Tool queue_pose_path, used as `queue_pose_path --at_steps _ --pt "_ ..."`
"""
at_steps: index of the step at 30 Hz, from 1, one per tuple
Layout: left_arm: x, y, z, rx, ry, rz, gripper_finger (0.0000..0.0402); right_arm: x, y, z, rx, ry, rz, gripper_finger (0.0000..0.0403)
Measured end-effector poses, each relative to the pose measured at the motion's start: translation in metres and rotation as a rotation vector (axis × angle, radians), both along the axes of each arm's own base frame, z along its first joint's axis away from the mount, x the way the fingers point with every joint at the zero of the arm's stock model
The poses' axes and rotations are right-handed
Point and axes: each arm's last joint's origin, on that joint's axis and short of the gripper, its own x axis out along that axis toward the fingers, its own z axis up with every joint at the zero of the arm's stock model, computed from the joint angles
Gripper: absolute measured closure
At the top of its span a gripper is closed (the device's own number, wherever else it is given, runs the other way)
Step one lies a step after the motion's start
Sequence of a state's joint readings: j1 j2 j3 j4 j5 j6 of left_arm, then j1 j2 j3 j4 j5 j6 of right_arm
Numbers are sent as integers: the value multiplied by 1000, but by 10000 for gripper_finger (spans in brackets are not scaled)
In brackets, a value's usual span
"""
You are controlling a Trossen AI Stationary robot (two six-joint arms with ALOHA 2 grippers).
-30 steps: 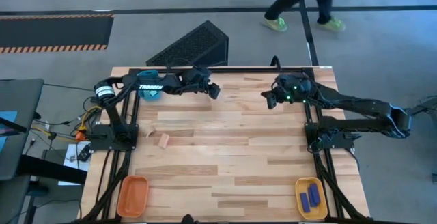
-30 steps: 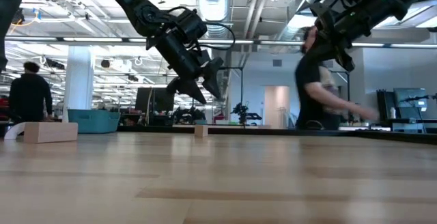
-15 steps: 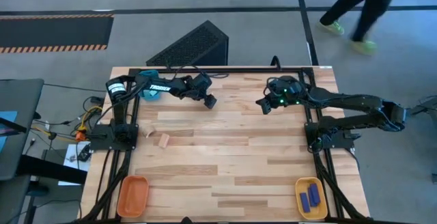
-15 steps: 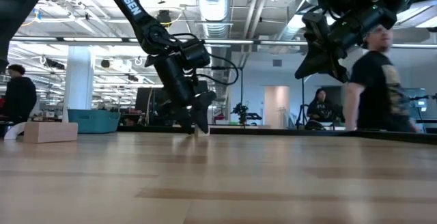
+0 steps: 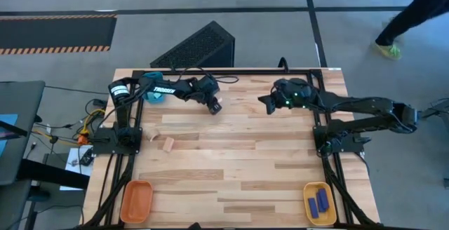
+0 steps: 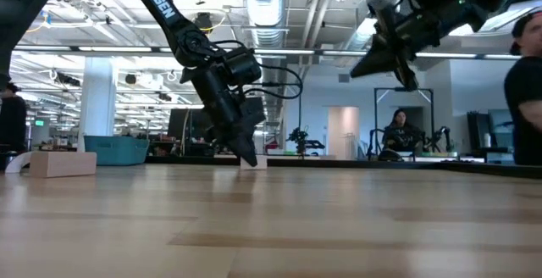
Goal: Sort & place blocks by color
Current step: Put the top brown block into the orange bin
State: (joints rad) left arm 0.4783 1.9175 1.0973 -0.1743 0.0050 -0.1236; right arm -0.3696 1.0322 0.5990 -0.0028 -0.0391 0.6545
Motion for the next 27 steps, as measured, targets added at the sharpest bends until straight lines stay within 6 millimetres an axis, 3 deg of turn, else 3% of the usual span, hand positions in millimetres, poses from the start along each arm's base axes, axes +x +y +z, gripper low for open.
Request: queue_pose_path --at_steps 7,11,19,27 --pt "-9 6 2 -26 40 -6 314 2 19 12 -73 -69 -41 401" --pt "-16 4 9 -18 84 -25 286 4 29 11 -55 -61 -65 401" --pt "-26 -9 55 45 33 -57 310 7 51 11 -32 -90 -130 401" --pt "-49 -37 110 167 -93 -96 297 8 84 10 34 -148 -195 401"
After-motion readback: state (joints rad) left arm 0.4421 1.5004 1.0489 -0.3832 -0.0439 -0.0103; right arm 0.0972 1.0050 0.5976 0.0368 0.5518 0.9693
